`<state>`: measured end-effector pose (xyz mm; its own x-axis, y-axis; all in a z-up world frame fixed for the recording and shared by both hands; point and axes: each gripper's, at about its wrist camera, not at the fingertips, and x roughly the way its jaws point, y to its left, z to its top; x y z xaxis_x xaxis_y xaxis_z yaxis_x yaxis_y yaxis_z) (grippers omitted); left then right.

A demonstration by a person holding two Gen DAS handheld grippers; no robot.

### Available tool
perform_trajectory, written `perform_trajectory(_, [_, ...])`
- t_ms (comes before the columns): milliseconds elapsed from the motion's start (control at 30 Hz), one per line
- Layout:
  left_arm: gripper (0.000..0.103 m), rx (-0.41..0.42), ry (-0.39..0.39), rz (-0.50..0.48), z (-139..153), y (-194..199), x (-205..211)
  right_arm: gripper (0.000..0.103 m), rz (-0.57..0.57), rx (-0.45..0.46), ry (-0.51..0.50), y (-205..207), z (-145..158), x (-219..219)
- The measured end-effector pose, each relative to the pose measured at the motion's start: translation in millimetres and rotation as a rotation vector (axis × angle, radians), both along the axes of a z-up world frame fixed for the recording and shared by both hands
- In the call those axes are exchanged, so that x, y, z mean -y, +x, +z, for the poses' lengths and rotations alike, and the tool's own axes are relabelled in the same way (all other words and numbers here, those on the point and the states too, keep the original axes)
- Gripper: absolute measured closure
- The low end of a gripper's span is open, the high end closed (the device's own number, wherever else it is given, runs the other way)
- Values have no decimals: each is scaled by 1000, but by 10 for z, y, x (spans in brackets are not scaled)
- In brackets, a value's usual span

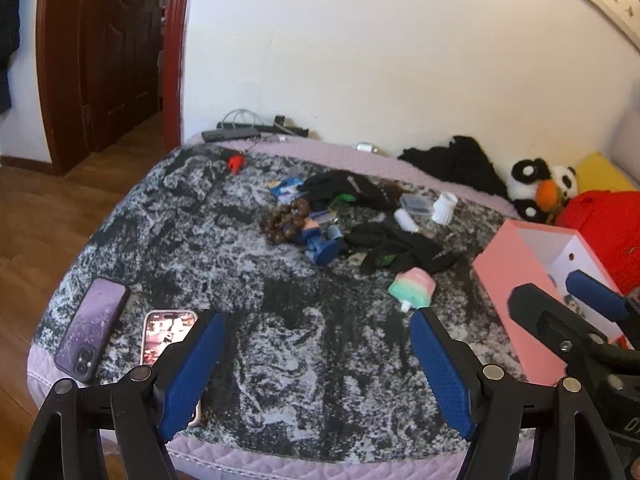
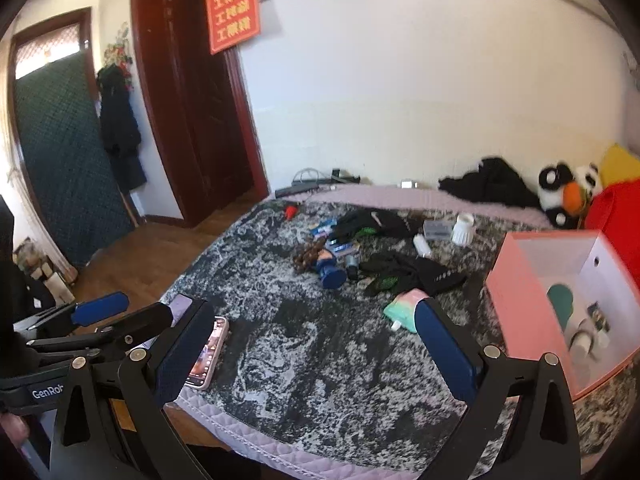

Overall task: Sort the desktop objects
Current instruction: 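Move both tools back toward the blue figurine and pastel pouch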

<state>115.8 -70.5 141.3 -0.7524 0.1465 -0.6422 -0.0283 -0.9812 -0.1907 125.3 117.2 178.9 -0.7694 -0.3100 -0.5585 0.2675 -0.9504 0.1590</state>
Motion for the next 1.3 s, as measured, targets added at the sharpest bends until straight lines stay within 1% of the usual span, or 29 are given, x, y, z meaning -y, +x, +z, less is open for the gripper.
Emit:
perform_trajectory(67, [23, 9, -5, 5, -76, -75, 13, 1, -14, 24, -8, -78, -116, -64])
perform_trajectory(167, [22, 60, 2, 6, -276, -289, 7, 1, -51, 77, -4, -259, -356, -216])
perform_trajectory(267, [22, 103, -11, 15, -507, -531, -40, 1, -93, 125, -20, -435, -574, -418])
perform_trajectory(367, [22, 157, 12, 10, -774, -781, -79, 1, -124, 168, -23, -618, -777, -582])
perform_trajectory(433, [22, 193, 5, -2, -949, -947, -117, 1, -135, 199, -22, -767, -929, -668])
perform_trajectory(567, [22, 240, -15, -15, -1222, -1284, -175, 1, -141, 235, 9, -1065, -1209, -741])
perform_trajectory(733, [22, 292, 8, -11, -1477, -1712, -209, 1, -144, 276, 47, -1426, -1562, -737])
perform_trajectory(933, [22, 332, 7, -6, -1689, -2078, -260, 1, -126, 336, 76, -1759, -1929, -725])
perform_trajectory(1167, [22, 366, 78, -3, -1883, -2368, -395, 1, -114, 370, 77, -1929, -2195, -721])
perform_trajectory(1233, [22, 366, 112, 14, -1938, -2385, -403, 1, -113, 380, 76, -1930, -2258, -732])
perform_trajectory(1300, [22, 343, 125, 63, -1955, -2390, -387, 1, -113, 389, 73, -1926, -2310, -744])
